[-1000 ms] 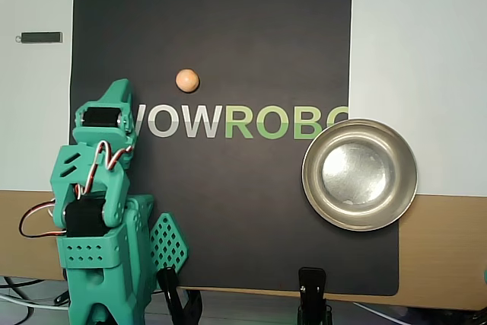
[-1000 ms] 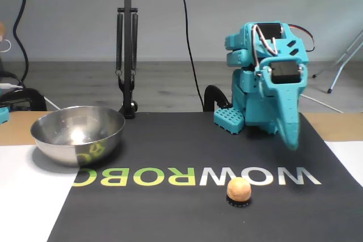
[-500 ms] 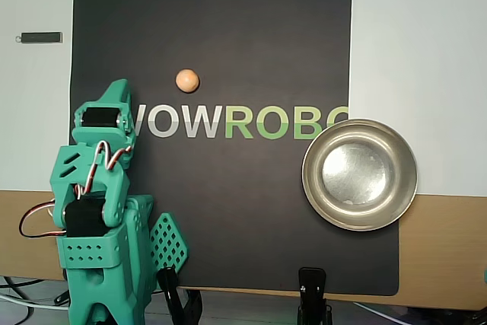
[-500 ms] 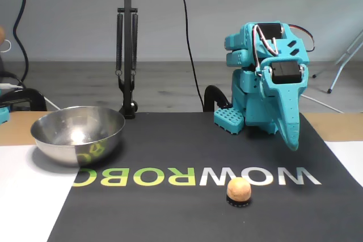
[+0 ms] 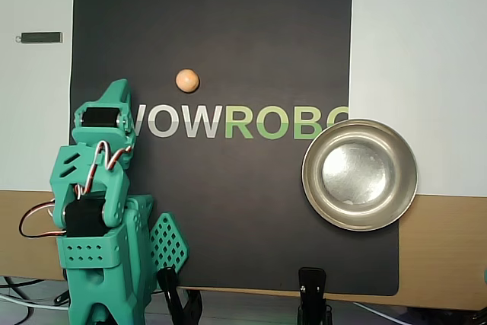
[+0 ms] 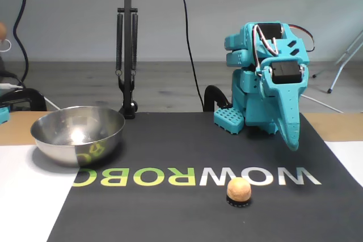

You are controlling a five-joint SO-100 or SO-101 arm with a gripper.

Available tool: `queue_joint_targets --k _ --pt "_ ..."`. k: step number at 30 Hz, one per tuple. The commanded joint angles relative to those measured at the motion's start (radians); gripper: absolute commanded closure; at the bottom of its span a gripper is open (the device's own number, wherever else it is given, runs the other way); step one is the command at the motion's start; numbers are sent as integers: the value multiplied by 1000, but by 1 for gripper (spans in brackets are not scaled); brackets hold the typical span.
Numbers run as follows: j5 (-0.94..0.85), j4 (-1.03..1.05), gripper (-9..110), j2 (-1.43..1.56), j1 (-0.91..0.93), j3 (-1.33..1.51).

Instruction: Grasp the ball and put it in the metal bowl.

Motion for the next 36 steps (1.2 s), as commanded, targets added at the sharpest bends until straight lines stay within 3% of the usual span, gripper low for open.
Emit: queue_joint_targets --k 1,7,12,27,36 --pt "0 0 101 43 2 31" --pt "0 2 101 5 3 -3" --pt "0 25 101 -207 32 -172" --pt "0 612 101 -960 46 -1106" --pt "0 811 101 -1321 69 -1494"
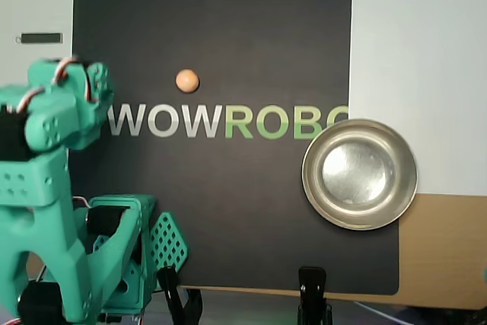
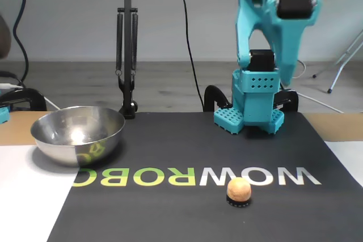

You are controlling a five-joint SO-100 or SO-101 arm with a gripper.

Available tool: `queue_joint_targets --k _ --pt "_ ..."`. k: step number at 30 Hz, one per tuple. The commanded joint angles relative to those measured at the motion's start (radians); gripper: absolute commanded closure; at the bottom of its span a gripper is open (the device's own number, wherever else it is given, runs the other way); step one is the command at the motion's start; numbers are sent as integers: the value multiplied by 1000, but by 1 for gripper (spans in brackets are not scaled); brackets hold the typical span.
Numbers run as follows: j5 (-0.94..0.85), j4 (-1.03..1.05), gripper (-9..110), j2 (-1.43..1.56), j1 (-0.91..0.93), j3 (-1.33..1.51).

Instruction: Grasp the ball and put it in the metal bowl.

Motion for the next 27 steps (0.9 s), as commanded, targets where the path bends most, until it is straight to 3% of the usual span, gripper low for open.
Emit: queue_joint_targets --k 1,11,27 --pt "0 54 101 -112 2 -140" --pt "0 63 101 -380 48 -236" --pt "0 -41 101 -512 83 -199"
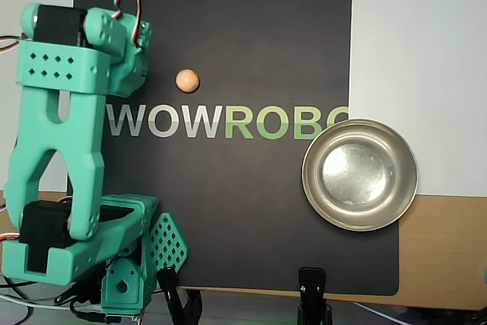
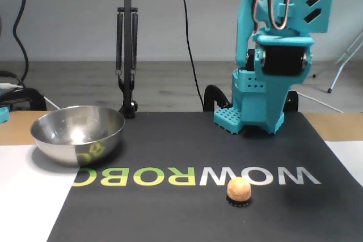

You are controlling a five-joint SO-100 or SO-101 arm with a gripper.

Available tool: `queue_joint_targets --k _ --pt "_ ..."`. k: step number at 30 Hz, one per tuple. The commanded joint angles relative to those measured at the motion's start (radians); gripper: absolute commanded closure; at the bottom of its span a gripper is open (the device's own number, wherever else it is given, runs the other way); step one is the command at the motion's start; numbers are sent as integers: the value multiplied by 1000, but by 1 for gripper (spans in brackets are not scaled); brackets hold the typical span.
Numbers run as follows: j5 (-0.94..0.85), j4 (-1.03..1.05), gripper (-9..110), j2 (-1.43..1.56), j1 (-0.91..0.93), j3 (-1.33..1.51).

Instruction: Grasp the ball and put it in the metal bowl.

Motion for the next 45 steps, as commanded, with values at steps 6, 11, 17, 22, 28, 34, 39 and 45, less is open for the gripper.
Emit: queue_joint_targets --k 6,11,17,22,28,34,39,45 --pt "0 -101 101 14 -2 86" --pt "0 -114 101 15 -2 100" --pt "0 -114 101 15 -2 98" --pt "0 -114 101 15 -2 98" --pt "0 -114 101 15 -2 98" --pt "0 -114 101 15 8 100" --pt "0 -115 101 14 26 103" --pt "0 -218 101 15 26 204"
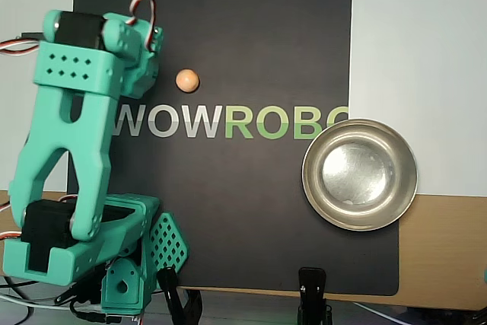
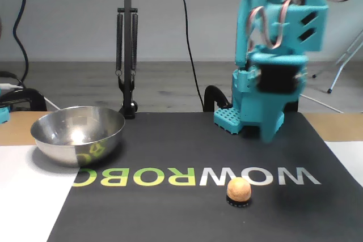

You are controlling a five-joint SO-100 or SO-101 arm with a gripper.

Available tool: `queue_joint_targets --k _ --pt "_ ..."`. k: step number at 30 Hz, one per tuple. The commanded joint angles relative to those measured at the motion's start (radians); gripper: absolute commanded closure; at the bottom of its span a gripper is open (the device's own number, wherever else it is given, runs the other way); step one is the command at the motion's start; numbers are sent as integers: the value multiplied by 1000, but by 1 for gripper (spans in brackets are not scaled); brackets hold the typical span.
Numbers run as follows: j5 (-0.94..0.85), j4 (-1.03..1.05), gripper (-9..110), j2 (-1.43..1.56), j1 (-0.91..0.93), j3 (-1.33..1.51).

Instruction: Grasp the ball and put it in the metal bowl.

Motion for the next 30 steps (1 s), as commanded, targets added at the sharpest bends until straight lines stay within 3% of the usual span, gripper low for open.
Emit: queue_joint_targets --k 1,30 --pt "-2 -63 101 17 0 58" --pt "-2 -143 101 17 78 103"
